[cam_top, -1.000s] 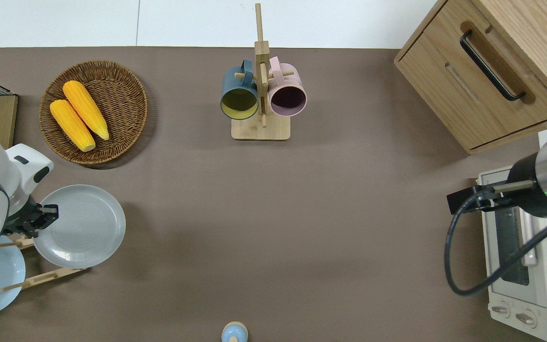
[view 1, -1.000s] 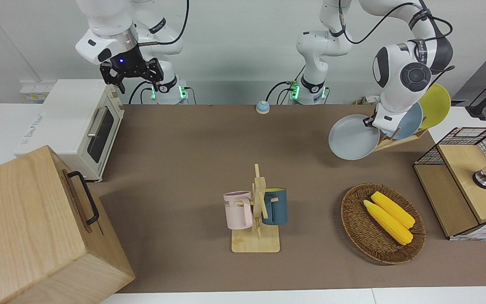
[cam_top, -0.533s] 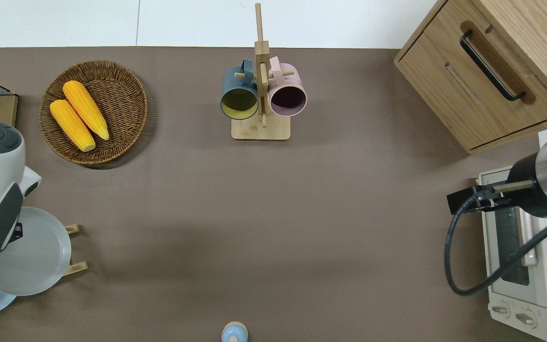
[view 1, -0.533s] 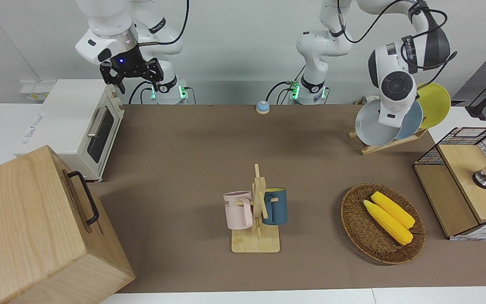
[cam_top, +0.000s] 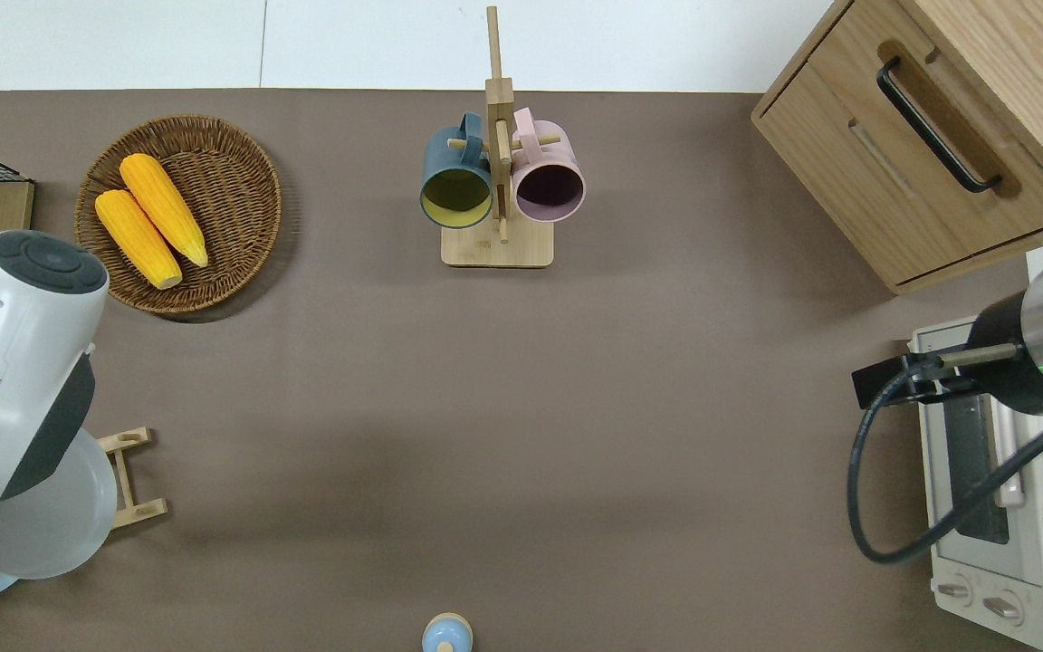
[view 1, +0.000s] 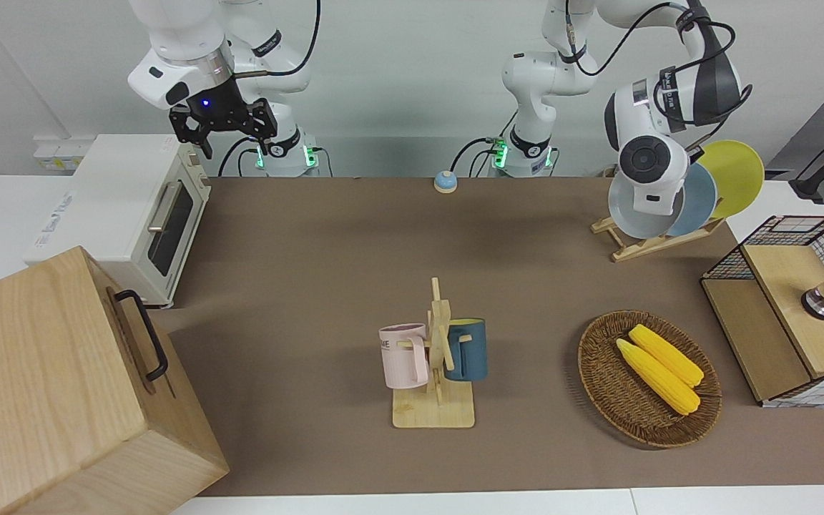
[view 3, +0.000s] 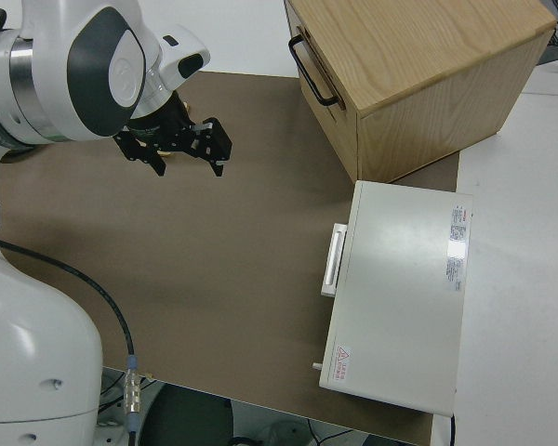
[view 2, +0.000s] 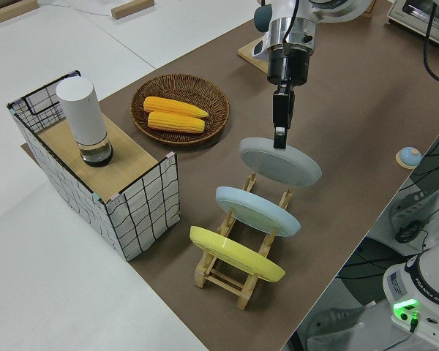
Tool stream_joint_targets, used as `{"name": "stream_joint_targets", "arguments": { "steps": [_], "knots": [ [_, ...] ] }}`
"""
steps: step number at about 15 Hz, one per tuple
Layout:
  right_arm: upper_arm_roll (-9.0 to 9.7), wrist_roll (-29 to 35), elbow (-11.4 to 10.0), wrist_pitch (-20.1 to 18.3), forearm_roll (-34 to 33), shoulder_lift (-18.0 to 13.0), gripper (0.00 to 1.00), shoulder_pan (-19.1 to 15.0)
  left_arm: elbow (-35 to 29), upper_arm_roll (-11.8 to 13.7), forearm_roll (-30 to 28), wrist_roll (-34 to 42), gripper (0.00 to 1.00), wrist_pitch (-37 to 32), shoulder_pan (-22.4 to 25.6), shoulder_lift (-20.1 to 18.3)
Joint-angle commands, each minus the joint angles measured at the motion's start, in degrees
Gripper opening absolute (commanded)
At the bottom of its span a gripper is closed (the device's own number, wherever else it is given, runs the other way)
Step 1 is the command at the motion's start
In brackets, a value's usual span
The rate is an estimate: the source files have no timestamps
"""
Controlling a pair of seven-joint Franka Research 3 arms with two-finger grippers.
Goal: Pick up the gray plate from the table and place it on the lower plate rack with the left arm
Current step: 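Carry the gray plate with the left gripper toward the wooden rack, then lower the gray plate upright into the lower rack slot, left gripper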
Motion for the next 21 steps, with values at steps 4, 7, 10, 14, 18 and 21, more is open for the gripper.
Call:
{"name": "stream_joint_targets", "arguments": {
  "steps": [4, 7, 10, 14, 18, 21],
  "knots": [
    [0.38, -0.19, 0.35, -0.87, 0.2, -0.27, 0.99, -0.84, -0.47, -0.57, 2.76, -5.87, 0.0, -1.99, -0.97, 3.51],
    [0.38, -0.19, 0.35, -0.87, 0.2, -0.27, 0.99, -0.85, -0.47, -1.8, 2.41, -10.7, 0.0, -1.99, -0.97, 5.89],
    [0.38, -0.19, 0.26, -0.87, 0.2, -0.27, 0.99, -0.85, -0.47, -2.07, 1.8, -11.86, 0.0, -1.82, -0.97, 6.6],
    [0.38, -0.19, 0.35, -0.87, 0.2, -0.27, 0.99, -0.85, -0.38, -2.16, -0.13, -11.86, 0.2, -0.15, -0.97, 6.86],
    [0.38, -0.19, 0.35, -0.87, 0.2, -0.27, 0.987, -0.84, 0.14, -2.33, -2.33, -10.1, 1.0, 0.82, -0.97, 6.69],
    [0.38, -0.19, 0.35, -0.87, 0.2, -0.27, 0.987, -0.84, 0.5, -3.73, -3.73, -10.36, 1.0, 1.08, -0.97, 6.34]
  ]
}}
